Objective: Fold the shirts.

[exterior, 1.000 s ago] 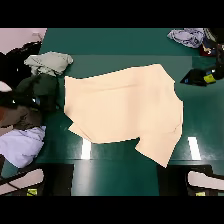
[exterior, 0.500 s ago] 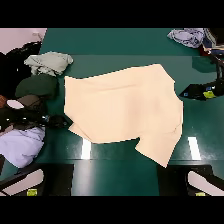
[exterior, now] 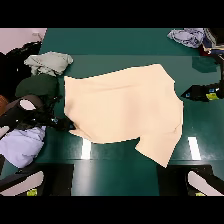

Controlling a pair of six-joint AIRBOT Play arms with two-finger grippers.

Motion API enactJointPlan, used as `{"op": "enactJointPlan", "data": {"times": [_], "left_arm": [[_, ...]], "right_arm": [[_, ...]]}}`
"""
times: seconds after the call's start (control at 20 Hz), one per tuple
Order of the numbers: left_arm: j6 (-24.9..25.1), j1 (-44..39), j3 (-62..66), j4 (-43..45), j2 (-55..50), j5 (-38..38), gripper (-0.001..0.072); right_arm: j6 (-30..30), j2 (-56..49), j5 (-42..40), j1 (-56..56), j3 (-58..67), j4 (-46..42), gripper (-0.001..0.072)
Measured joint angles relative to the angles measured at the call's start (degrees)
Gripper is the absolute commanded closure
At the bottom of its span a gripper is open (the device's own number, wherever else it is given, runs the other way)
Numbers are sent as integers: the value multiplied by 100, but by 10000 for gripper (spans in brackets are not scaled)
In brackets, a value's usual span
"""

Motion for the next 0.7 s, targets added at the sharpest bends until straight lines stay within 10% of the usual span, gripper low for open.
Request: {"op": "enactJointPlan", "data": {"times": [0.1, 0.7], "left_arm": [[-26, -20, -4, 144, -11, -39, 684], [-280, -39, 656, 111, 44, -457, 685]], "right_arm": [[0, 17, 2, 0, 0, -7, 266], [0, 446, 584, -1742, -1803, -678, 264]]}}
